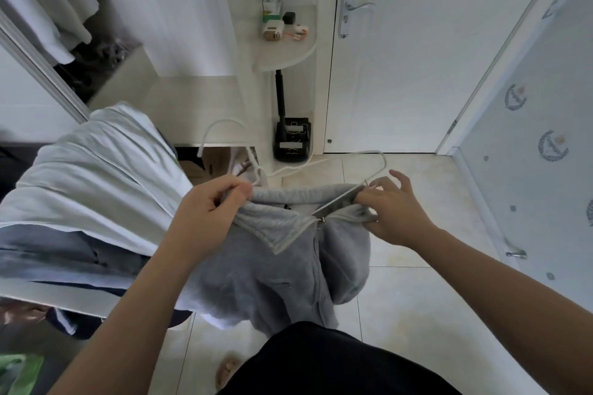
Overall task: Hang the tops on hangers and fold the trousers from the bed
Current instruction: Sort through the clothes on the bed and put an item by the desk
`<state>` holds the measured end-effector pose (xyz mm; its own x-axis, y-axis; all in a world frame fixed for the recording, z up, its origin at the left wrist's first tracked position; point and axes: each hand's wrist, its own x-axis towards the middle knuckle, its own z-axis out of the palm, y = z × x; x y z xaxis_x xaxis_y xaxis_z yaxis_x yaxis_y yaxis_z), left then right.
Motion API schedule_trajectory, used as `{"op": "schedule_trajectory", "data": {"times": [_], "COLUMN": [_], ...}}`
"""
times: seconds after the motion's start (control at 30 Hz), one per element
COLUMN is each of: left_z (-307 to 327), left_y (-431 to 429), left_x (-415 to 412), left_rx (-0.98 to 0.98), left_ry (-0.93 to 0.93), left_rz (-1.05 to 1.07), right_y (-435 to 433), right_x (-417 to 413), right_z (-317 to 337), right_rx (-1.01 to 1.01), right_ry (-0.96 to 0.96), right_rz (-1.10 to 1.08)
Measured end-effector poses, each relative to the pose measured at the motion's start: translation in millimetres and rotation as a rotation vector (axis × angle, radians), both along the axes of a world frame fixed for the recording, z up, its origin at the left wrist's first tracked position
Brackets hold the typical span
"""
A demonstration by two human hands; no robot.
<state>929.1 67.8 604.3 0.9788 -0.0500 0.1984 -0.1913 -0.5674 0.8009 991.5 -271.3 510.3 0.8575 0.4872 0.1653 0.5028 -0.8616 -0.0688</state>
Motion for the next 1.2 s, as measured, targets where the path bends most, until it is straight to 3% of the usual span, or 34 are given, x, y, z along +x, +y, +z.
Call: {"op": "schedule_trajectory", "data": {"times": [0.27,0.9,1.2], "left_z": [1,36,42], "left_y": [19,28,40], "left_x": [5,20,20], "left_rx": [0.016,-0.1,-0.325], "left_ry": [0.003,0.048,0.112], "left_rz": [0.036,-0.207,-0.177], "right_y": [-20,-30,-26], "right_x": [12,30,41], "right_z": [47,132,145], "right_rx": [0.347,0.085,0.365], "right_ry": [-0.082,-0.189,-0.076], "right_rz": [0.099,0.186,0.247]}}
